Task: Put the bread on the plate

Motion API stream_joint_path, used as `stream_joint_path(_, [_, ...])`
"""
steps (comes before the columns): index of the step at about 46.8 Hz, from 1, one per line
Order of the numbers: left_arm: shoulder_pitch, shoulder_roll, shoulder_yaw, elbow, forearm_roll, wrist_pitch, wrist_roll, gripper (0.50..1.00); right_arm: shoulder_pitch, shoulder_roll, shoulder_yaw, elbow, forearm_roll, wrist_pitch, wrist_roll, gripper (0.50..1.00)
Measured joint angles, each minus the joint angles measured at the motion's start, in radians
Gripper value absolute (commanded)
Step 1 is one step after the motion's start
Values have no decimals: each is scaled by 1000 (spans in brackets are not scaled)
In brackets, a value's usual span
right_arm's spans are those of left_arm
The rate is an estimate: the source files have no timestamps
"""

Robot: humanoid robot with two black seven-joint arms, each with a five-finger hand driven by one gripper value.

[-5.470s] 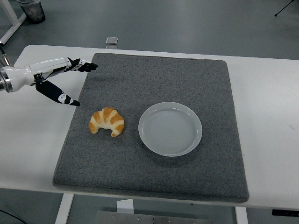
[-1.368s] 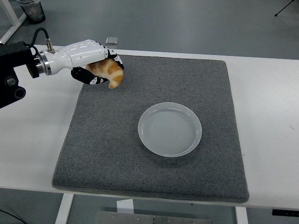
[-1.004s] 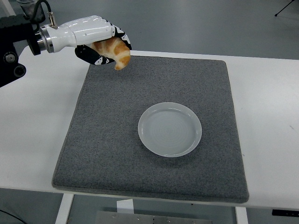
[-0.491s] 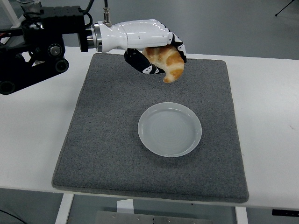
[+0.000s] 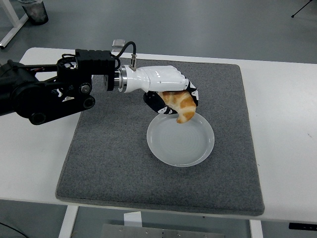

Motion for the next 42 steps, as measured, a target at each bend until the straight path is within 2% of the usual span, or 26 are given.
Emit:
stream_joint_path(7, [37, -32, 12, 24, 64, 11, 20, 500, 0, 0, 0, 0, 0, 0, 0, 952])
stream_joint_path(21, [84, -62, 69, 64, 110, 66, 22, 500, 0, 0, 0, 0, 0, 0, 0, 952])
stream_joint_path(42, [134, -95, 67, 94, 105, 73, 21, 500, 0, 0, 0, 0, 0, 1, 0, 954])
